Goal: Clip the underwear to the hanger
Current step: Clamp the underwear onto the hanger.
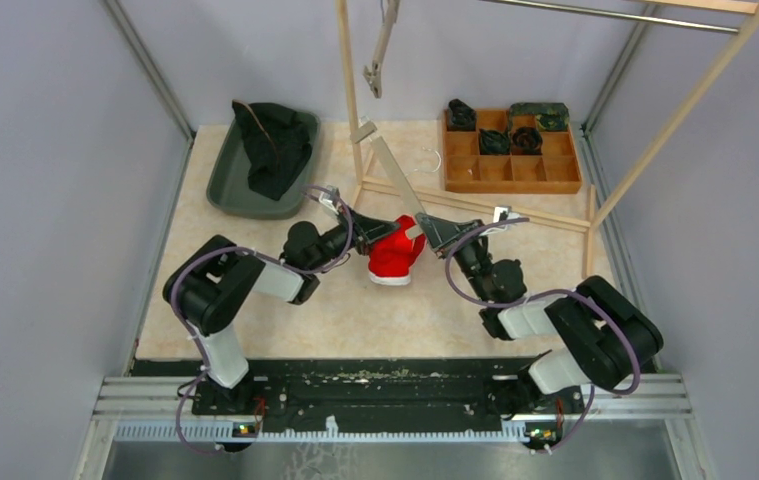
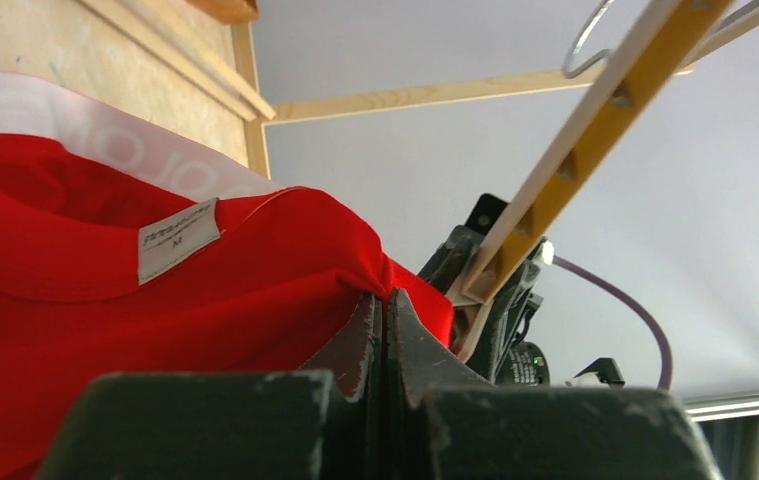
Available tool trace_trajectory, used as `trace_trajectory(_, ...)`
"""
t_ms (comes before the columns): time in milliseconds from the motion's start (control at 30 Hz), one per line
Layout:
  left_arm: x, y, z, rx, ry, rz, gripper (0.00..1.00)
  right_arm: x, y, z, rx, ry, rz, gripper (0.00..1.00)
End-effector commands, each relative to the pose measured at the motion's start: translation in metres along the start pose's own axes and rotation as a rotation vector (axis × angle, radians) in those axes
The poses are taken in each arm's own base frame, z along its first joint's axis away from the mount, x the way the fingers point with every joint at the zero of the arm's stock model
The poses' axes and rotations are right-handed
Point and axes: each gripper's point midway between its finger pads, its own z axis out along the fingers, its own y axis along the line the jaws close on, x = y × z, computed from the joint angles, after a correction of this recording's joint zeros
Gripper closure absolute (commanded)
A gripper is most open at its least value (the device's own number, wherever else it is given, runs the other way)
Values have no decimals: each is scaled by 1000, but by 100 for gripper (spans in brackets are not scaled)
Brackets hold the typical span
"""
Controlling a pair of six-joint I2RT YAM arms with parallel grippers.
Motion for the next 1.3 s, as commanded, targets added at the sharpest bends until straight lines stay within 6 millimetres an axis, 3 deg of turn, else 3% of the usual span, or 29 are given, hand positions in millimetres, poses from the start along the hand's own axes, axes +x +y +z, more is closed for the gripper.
trace_trajectory(0,9,6,-3,6,75,0,100,-42,54,9,-210,-155,-14,100)
trace_trajectory(367,13,18,-6,21,110,-48,100,-38,46,10,-194,-138,-9,100)
trace_trajectory(867,-5,-12,-5,159,70,-53,100,-57,23,-7,-78,-188,82,100)
trace_trajectory(1267,-17,-45,-6,230,1,3,100,-52,5,-2,25,-156,151,100)
